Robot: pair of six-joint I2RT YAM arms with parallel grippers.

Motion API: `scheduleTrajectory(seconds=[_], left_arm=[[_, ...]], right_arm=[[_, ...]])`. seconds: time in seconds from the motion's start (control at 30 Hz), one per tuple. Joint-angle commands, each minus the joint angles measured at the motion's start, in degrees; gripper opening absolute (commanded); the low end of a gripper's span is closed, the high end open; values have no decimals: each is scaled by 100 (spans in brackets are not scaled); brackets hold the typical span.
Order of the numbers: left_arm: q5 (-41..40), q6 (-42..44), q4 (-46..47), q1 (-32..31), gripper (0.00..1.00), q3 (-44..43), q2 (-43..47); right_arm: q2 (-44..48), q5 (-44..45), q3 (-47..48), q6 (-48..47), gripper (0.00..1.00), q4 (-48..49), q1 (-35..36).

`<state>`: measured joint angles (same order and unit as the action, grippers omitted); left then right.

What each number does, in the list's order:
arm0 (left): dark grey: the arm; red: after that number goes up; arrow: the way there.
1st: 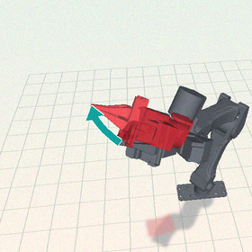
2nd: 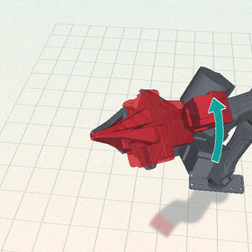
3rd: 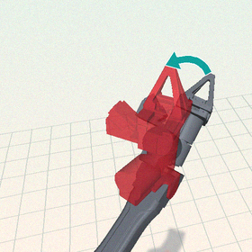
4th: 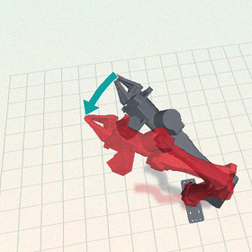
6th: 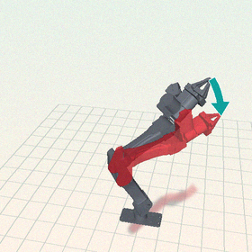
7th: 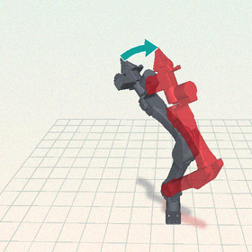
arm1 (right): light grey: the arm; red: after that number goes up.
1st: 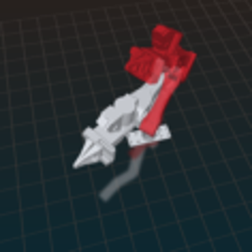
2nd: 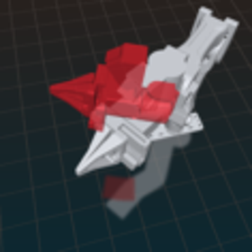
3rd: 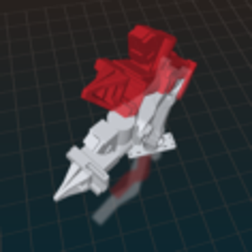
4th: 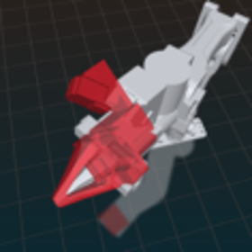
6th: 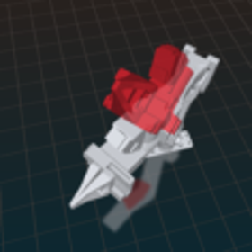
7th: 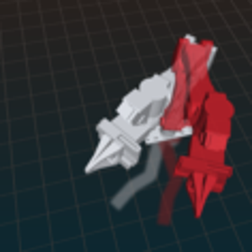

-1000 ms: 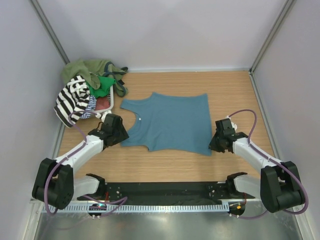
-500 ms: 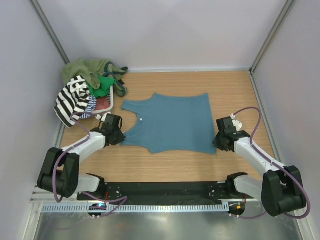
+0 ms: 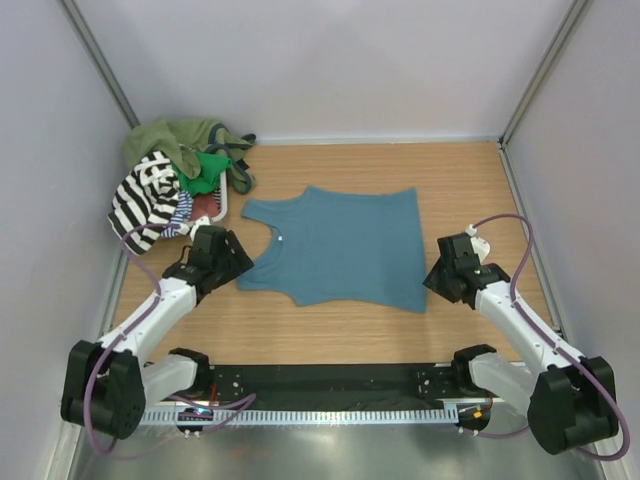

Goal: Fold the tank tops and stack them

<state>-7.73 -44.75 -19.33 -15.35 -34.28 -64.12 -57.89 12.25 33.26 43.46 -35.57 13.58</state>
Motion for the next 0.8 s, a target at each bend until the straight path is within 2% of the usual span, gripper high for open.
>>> scheduleTrajectory(seconds=[0.0, 0.1, 0.27, 0.47, 0.77], left_arm=[[386, -139, -36, -169, 66, 123, 487], [351, -402, -53, -608, 61, 229, 874], [193, -692, -141, -1329, 60, 317, 1033], [43, -886, 8, -1813, 58, 449, 875], [26, -956, 105, -2322, 52, 457, 637]], right_arm=[[313, -126, 260, 197, 40, -300, 188], [348, -144, 287, 426, 36, -511, 469], [15, 295, 427, 707, 40, -978, 1110], [-30, 401, 41, 804, 44, -707, 1164], [-486, 550, -240, 866, 42, -214, 1164]])
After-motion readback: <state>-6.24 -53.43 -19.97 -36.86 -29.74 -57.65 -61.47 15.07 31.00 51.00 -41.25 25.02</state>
